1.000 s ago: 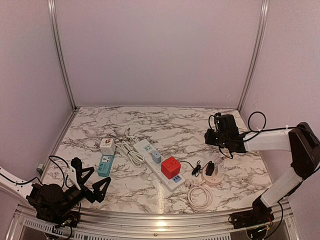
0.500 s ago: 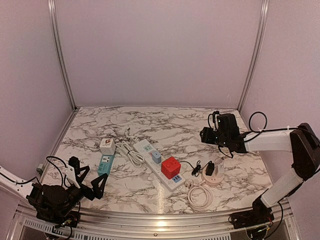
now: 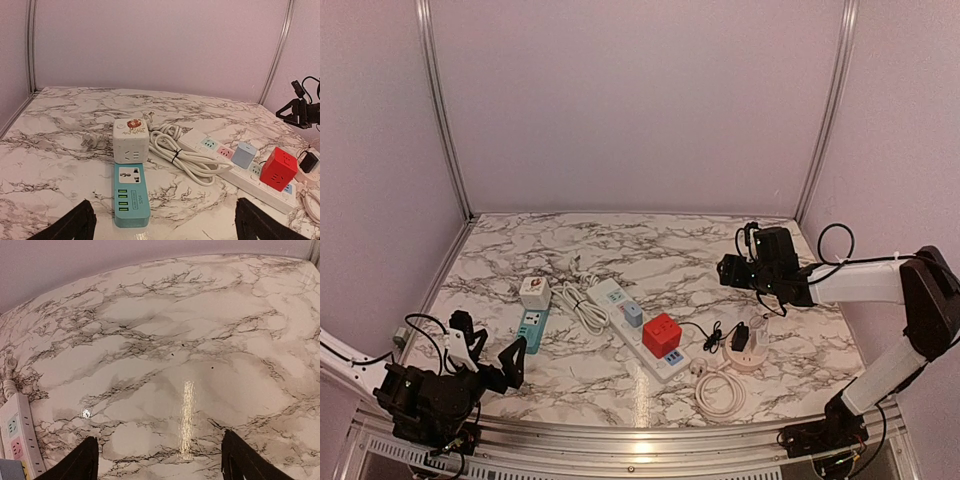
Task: Insert the plug
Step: Reset both arms
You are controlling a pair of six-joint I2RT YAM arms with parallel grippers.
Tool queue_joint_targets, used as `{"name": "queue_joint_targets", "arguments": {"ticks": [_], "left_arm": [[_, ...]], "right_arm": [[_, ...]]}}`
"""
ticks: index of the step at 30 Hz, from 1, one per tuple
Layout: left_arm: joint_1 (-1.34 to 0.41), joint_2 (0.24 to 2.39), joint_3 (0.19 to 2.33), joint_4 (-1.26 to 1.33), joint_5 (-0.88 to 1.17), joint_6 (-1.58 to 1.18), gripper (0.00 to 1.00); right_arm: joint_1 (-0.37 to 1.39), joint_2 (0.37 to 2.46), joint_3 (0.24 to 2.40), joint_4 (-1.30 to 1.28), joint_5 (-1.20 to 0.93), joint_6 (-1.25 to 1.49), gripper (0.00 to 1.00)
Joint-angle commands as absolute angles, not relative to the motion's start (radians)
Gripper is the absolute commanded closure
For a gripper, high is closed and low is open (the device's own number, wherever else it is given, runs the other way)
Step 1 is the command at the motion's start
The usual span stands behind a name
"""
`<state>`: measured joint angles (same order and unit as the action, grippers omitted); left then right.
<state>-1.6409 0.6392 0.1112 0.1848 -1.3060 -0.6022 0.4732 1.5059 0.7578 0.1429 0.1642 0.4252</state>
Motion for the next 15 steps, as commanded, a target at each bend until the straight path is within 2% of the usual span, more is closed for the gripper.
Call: {"name": "queue_joint_targets", "arguments": {"ticks": [1, 10, 15], "left_arm": [[-1.643, 0.671, 0.168, 0.033, -1.426, -0.746, 0.01], [-1.643, 0.836, 0.267, -0.153, -1.495, -0.938, 0.01], [-1.644, 0.95, 0.36, -0.473, -1.546, -1.261, 0.01]], "right_arm": [[0.482, 1.504, 0.756, 0.172, 0.162, 0.425, 0.19], [0.482, 1.494, 0.753, 0.169, 0.179, 0.431, 0.11], [0.482, 1.485, 0.748, 0.169, 0.185, 0.433, 0.08]]}}
